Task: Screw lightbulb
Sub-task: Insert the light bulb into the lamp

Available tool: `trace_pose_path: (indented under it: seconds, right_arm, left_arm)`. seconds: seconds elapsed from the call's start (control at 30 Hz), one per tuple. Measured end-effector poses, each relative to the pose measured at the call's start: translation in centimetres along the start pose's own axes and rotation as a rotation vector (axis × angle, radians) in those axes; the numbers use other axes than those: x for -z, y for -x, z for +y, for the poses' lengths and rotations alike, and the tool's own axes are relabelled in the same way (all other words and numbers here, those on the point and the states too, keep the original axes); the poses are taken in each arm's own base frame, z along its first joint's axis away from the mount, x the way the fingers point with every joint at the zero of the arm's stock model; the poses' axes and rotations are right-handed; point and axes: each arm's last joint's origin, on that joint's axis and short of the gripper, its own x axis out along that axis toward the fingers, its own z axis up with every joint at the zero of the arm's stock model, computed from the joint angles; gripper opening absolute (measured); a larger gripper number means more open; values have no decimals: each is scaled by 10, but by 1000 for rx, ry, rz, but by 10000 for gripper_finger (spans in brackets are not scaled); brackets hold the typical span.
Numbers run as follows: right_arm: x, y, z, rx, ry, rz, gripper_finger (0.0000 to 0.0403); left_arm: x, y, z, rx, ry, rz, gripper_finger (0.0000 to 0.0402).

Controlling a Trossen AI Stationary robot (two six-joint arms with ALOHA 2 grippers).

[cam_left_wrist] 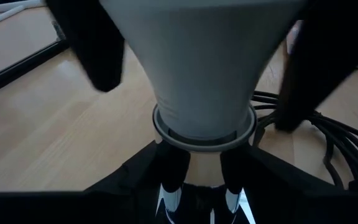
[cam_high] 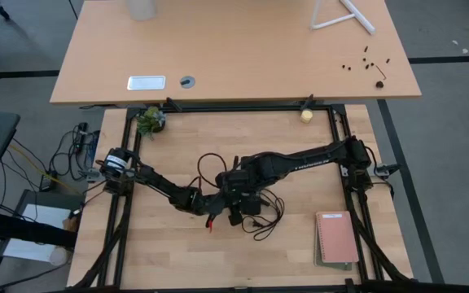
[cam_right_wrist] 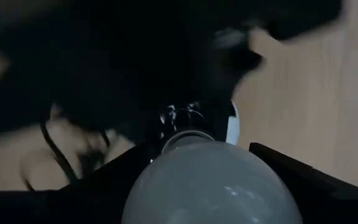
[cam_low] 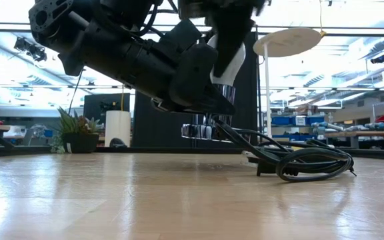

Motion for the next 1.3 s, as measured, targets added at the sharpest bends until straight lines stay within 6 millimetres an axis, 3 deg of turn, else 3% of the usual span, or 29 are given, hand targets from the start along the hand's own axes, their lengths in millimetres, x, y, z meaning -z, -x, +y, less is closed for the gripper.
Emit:
trace_pose_path:
  seconds: [0.13, 0.27, 0.33, 0.6, 0.87, 0.97, 1.1, 1.3]
  right_arm:
    - [-1, 0, -5, -4, -341, 1, 273]
    - [-1, -1, -7, -21, -295, 8, 273]
    - [-1, -1, -7, -30, -195, 8, 281]
    - [2, 0, -4, -52, 480, 23, 317]
    - [4, 1, 6, -59, 974, 14, 324]
    - [5, 1, 9, -46, 1070, 14, 321]
    - [4, 1, 11, -42, 1033, 4, 307]
    - [2, 1, 9, -35, 709, -4, 258]
  left_arm:
    - [0, 0, 0, -2, 1, 0, 195]
    - [0, 0, 0, -8, 5, -1, 195]
    - [0, 0, 0, -8, 4, -1, 195]
    - [0, 0, 1, -8, -5, 2, 195]
    - [0, 0, 0, -4, -6, 2, 195]
    - [0, 0, 0, -4, -6, 2, 195]
    - [0, 0, 0, -2, -6, 2, 195]
    - [0, 0, 0, -1, -7, 3, 195]
